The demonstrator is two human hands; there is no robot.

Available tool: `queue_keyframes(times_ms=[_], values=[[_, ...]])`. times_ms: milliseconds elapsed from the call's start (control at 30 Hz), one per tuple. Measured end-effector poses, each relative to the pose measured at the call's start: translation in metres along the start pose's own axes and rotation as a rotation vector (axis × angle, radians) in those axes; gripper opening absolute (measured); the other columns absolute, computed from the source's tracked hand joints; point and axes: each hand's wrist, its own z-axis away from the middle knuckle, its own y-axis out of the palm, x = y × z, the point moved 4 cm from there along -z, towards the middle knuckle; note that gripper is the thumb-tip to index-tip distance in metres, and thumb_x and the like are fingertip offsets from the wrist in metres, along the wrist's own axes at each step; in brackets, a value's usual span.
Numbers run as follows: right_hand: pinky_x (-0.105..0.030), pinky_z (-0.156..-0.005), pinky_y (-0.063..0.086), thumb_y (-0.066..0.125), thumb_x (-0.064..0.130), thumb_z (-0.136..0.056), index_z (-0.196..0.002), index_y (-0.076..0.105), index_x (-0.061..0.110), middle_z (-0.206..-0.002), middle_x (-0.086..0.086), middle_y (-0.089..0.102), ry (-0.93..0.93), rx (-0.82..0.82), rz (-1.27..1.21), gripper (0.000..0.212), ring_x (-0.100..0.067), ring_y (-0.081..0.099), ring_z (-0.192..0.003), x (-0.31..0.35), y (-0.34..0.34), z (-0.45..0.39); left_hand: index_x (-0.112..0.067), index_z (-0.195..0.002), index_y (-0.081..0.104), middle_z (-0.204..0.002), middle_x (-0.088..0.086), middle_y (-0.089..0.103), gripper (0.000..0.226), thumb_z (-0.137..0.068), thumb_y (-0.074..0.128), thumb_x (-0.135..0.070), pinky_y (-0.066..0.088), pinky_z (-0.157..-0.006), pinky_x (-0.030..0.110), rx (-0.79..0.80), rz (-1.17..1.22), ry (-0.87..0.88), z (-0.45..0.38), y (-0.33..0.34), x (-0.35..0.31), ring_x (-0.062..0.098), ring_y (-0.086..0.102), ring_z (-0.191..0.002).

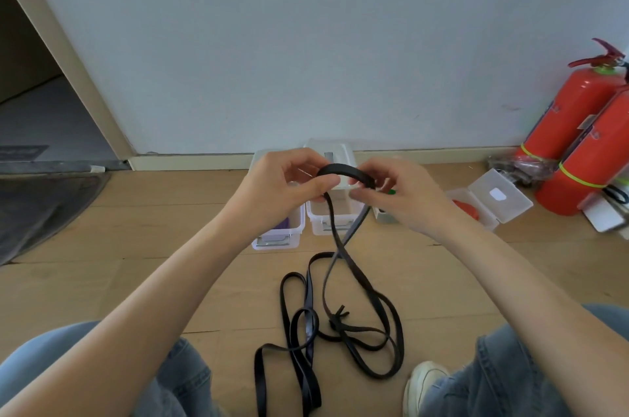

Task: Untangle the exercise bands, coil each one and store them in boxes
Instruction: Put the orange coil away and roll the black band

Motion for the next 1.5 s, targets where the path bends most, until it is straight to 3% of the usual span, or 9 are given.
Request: queue_keyframes(times_ms=[133, 267, 367, 600, 867, 967, 1133, 1267, 1500], values=[[-0.019, -0.082, 0.044, 0.059, 0.019, -0.089, -0.1, 0.062, 0.028, -0.09, 0.01, 0.069, -0.035, 0.081, -0.193, 0.014, -0.006, 0.061, -0.092, 0.008, -0.001, 0.004, -0.026, -0.08, 0.068, -0.075, -0.008, 0.071, 0.01, -0.081, 0.068, -0.016, 0.053, -0.068, 0.016, -0.021, 0.116, -0.032, -0.001, -0.002, 0.002, 0.008, 0.068, -0.071], [-0.026, -0.083, 0.054, 0.066, 0.007, -0.084, -0.111, 0.047, 0.019, -0.1, -0.001, 0.071, -0.024, 0.087, -0.564, 0.035, -0.019, 0.069, -0.089, 0.017, 0.015, 0.011, -0.016, -0.092, 0.067, -0.076, -0.001, 0.072, 0.011, -0.084, 0.064, -0.009, 0.053, -0.064, 0.016, -0.012, 0.265, -0.06, 0.0, 0.002, 0.001, 0.012, 0.07, -0.072], [-0.033, -0.076, 0.054, 0.066, 0.006, -0.083, -0.102, 0.042, 0.015, -0.09, -0.004, 0.072, -0.068, 0.012, -0.537, 0.032, -0.026, 0.066, -0.08, 0.02, 0.018, 0.012, -0.016, -0.103, 0.063, -0.074, 0.001, 0.07, 0.019, -0.086, 0.061, -0.007, 0.054, -0.066, 0.018, -0.018, 0.352, -0.08, 0.001, 0.0, 0.003, 0.016, 0.069, -0.071], [-0.039, -0.078, 0.055, 0.062, 0.015, -0.087, -0.102, 0.049, 0.027, -0.083, -0.01, 0.069, -0.126, -0.006, -0.438, 0.024, -0.019, 0.066, -0.071, 0.022, 0.018, 0.013, -0.013, -0.087, 0.063, -0.083, 0.005, 0.07, 0.016, -0.075, 0.066, -0.022, 0.054, -0.074, 0.022, 0.079, 0.703, -0.208, 0.003, 0.001, 0.011, 0.018, 0.068, -0.078], [-0.02, -0.065, 0.053, 0.07, 0.021, -0.081, -0.097, 0.047, 0.038, -0.081, 0.007, 0.067, -0.088, 0.018, -0.265, 0.033, -0.007, 0.064, -0.067, 0.016, 0.021, 0.01, -0.015, -0.077, 0.07, -0.079, 0.01, 0.066, 0.012, -0.068, 0.07, -0.021, 0.055, -0.07, 0.023, 0.009, 0.564, -0.245, 0.002, -0.003, 0.014, 0.018, 0.066, -0.072], [-0.018, -0.063, 0.049, 0.068, 0.012, -0.083, -0.099, 0.048, 0.033, -0.078, 0.005, 0.067, -0.103, -0.017, -0.388, 0.033, -0.007, 0.061, -0.061, 0.016, 0.016, 0.009, -0.013, -0.074, 0.068, -0.076, 0.009, 0.065, 0.004, -0.077, 0.068, -0.013, 0.055, -0.066, 0.022, -0.028, 0.522, -0.265, 0.002, -0.006, 0.015, 0.017, 0.065, -0.07], [-0.037, -0.078, 0.052, 0.067, 0.005, -0.081, -0.087, 0.062, 0.02, -0.084, -0.005, 0.07, -0.077, -0.029, -0.38, 0.017, -0.021, 0.065, -0.08, 0.01, 0.008, 0.009, -0.01, -0.078, 0.067, -0.079, 0.006, 0.07, 0.006, -0.084, 0.066, -0.012, 0.057, -0.07, 0.022, 0.052, 0.123, -0.277, 0.005, -0.004, 0.021, 0.01, 0.068, -0.068], [-0.028, -0.077, 0.052, 0.067, 0.009, -0.081, -0.087, 0.061, 0.03, -0.085, 0.005, 0.069, -0.104, 0.023, -0.308, 0.023, -0.012, 0.065, -0.08, 0.012, 0.014, 0.013, -0.022, -0.078, 0.073, -0.066, -0.017, 0.066, 0.006, -0.081, 0.068, -0.02, 0.044, -0.064, 0.005, 0.195, -0.192, -0.202, 0.007, -0.002, 0.021, -0.003, 0.058, -0.065], [-0.021, -0.077, 0.051, 0.067, 0.012, -0.083, -0.089, 0.061, 0.03, -0.086, 0.013, 0.068, -0.157, 0.067, -0.278, 0.021, -0.003, 0.064, -0.083, 0.019, 0.018, 0.013, -0.023, -0.085, 0.075, -0.085, 0.0, 0.074, 0.009, -0.078, 0.072, -0.019, 0.049, -0.067, 0.01, 0.331, 0.061, -0.296, 0.012, 0.004, 0.022, 0.004, 0.066, -0.076]])
